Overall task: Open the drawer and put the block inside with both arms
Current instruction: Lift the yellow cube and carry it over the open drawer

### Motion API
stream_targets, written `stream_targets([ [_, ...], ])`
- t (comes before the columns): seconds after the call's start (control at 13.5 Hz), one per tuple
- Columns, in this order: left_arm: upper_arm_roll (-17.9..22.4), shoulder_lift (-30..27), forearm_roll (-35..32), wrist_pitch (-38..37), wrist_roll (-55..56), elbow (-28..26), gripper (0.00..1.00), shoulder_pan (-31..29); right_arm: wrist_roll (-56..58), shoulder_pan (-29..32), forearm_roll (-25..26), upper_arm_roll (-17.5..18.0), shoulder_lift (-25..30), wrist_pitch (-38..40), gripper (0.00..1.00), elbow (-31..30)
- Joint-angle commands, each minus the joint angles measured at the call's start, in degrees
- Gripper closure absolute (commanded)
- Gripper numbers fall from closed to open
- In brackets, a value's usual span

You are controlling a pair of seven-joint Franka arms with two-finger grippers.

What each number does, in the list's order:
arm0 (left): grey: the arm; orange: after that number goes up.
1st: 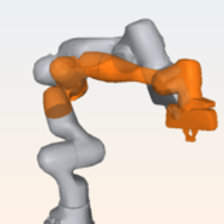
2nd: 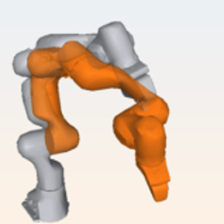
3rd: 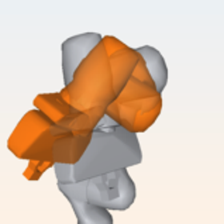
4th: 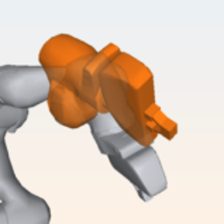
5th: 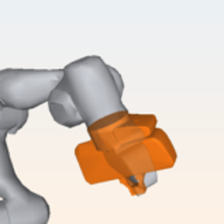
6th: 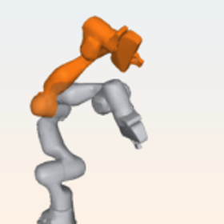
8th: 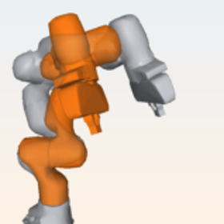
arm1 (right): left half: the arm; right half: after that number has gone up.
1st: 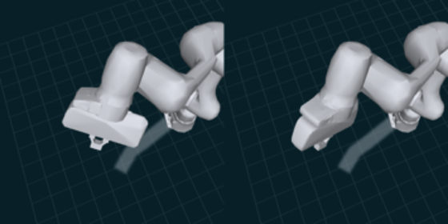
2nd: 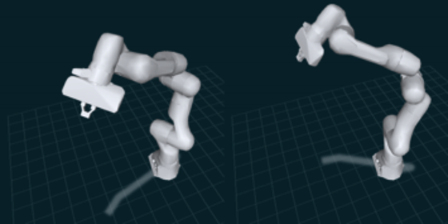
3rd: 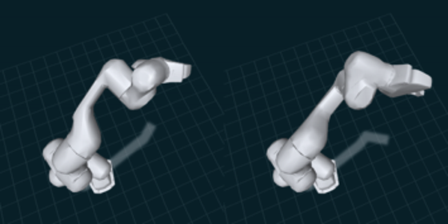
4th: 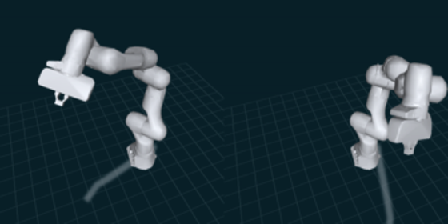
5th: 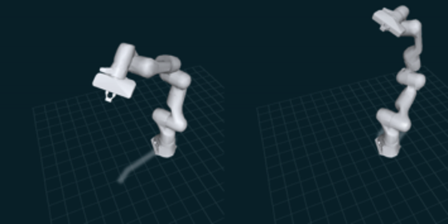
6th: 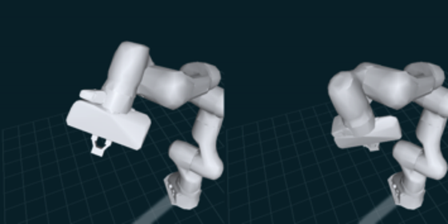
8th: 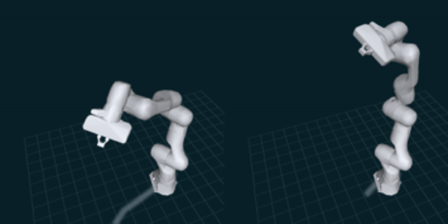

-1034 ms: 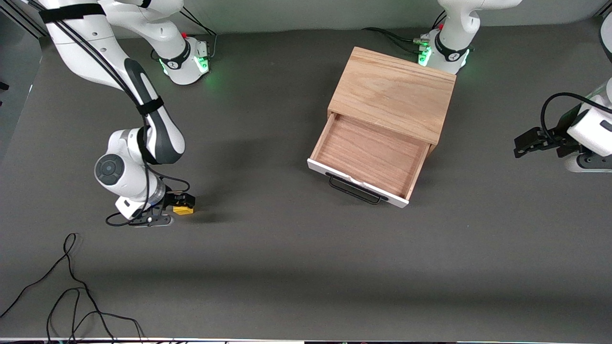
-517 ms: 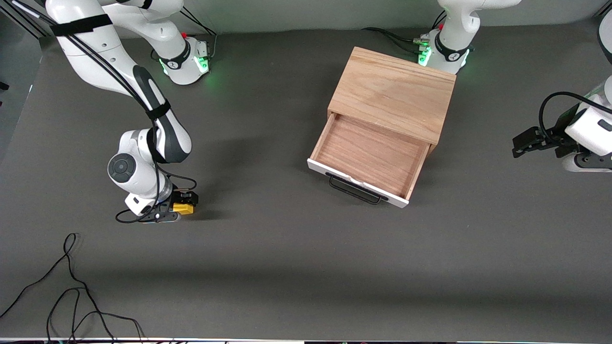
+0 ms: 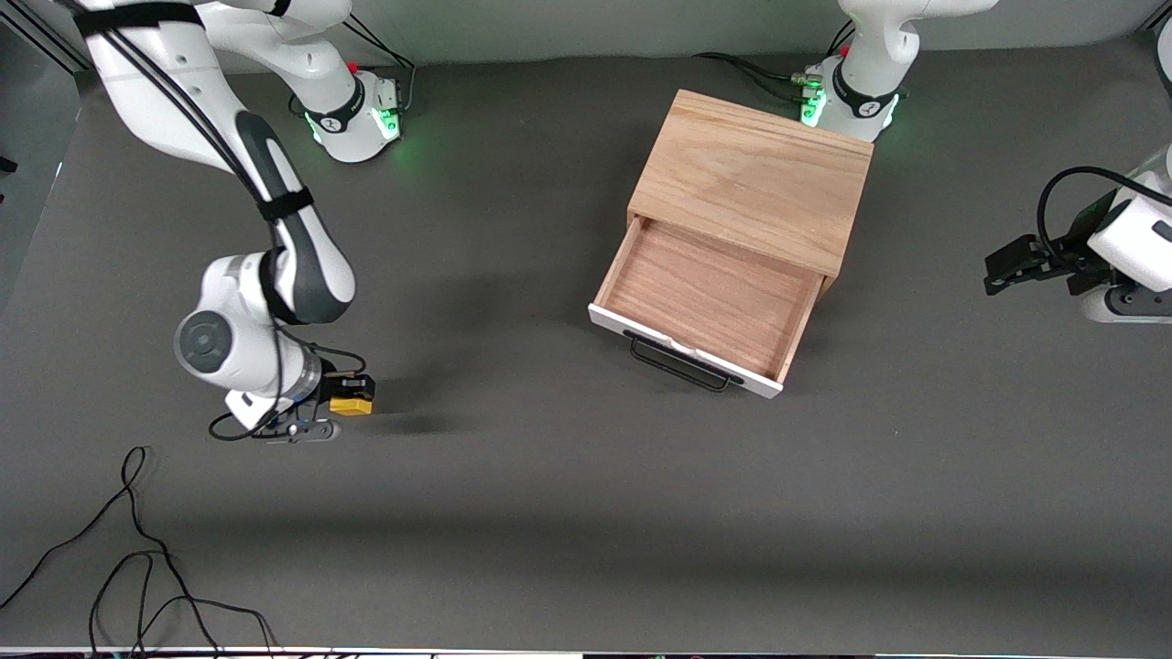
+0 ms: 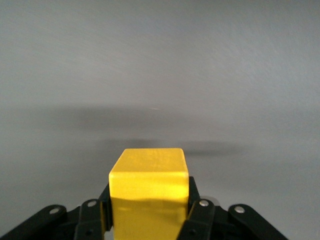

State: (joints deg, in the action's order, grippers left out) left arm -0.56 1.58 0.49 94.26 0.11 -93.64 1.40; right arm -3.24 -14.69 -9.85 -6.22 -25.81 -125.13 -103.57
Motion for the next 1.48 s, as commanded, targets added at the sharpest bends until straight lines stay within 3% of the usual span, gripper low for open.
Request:
stream_targets([
  [0.0,-0.58,-0.09,-0.58,-2.06,-2.31,0.83,0.0,-0.69,-5.25,-0.17,-4.29,0.94,-0.2,12.41,0.75,13.7],
  [0.22,-0.58,0.09,-0.67,-2.14,-2.31,0.74,0.0,-0.69,-18.5,-0.26,-4.04,5.49,-1.96,22.89,0.75,27.15],
  [0.67,-0.58,0.7,-0.84,-3.02,-2.31,0.66,0.0,-0.52,-43.73,-0.08,0.18,21.3,-3.62,23.26,0.75,36.49],
  [0.89,-0.58,0.97,-0.84,-3.38,-2.22,0.66,0.0,-0.52,-56.74,-1.57,11.3,32.02,-7.4,22.04,0.75,39.75],
  [0.96,-0.58,0.97,-0.84,-3.38,-2.31,0.66,0.0,-0.52,-60.87,-3.4,14.57,33.8,-8.72,20.2,0.75,39.93],
  [1.4,-0.58,1.14,-0.84,-3.99,-2.31,0.57,0.0,-0.52,-73.55,-17.02,23.64,33.29,-17.24,8.69,0.75,40.29],
])
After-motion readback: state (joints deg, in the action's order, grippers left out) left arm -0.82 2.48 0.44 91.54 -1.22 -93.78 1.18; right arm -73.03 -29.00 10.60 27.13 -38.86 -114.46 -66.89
